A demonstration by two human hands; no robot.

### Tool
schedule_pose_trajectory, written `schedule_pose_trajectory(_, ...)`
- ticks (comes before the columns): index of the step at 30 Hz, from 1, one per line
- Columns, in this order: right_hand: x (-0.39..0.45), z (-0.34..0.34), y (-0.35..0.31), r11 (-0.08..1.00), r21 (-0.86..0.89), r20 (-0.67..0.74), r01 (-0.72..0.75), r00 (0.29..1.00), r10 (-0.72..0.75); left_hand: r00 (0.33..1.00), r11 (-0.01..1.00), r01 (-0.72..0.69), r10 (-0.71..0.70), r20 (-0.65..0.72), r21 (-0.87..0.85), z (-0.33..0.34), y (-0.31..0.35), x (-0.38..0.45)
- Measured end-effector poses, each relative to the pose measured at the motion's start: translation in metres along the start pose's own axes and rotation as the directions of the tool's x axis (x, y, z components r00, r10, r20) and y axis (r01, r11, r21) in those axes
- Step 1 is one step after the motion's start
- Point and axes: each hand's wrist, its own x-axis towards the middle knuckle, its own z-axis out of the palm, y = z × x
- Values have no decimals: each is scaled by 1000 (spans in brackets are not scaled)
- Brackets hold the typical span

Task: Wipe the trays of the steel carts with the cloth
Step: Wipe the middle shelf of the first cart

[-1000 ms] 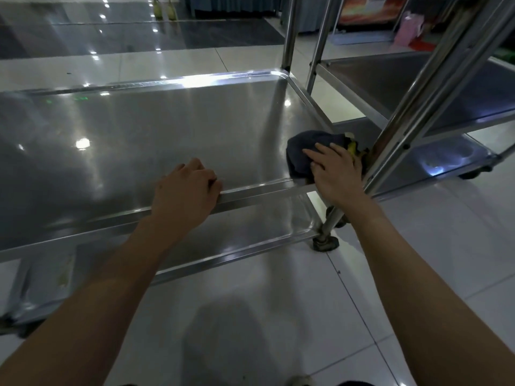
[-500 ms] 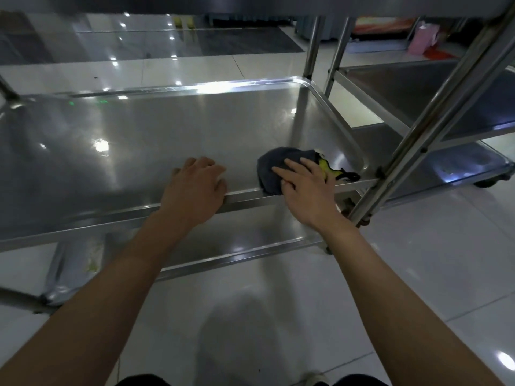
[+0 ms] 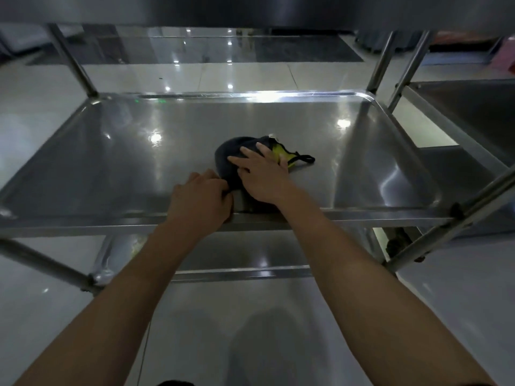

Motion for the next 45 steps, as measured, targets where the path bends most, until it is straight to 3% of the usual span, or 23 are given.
schedule_pose_trajectory(7, -11, -18, 54, 999, 15, -90, -29, 995, 30, 998, 997, 22, -18, -60, 70, -8, 34, 19)
schedule_pose_trajectory(12, -42, -54, 126, 982, -12, -153, -186, 971, 182, 986, 986, -157, 154, -67, -48, 0, 95, 57)
schedule_pose_trajectory(16, -72, -81, 181, 941, 39, -200, -337, 920, 338, 987, 987, -161, 161, -4, 15, 18, 124, 77)
schedule_pose_trajectory(23, -95, -116, 243, 863, 23, -245, -505, 834, 494, 985, 986, -165, 166, -39, 23, 32, 127, 82)
schedule_pose_trajectory(26, -93, -118, 243, 858, 24, -244, -513, 830, 502, 982, 982, -189, 188, -13, -20, 31, 125, 81)
schedule_pose_trajectory(29, -101, -116, 233, 864, 16, -242, -504, 836, 492, 977, 976, -214, 213, 30, 45, 34, 123, 79)
schedule_pose_trajectory(37, -183, -103, 192, 849, 65, -309, -524, 799, 516, 977, 980, -197, 194, 86, 30, 33, 127, 64)
schedule_pose_trajectory(45, -217, -80, 164, 904, 51, -407, -424, 818, 406, 976, 984, -176, 173, 134, 4, 33, 128, 56)
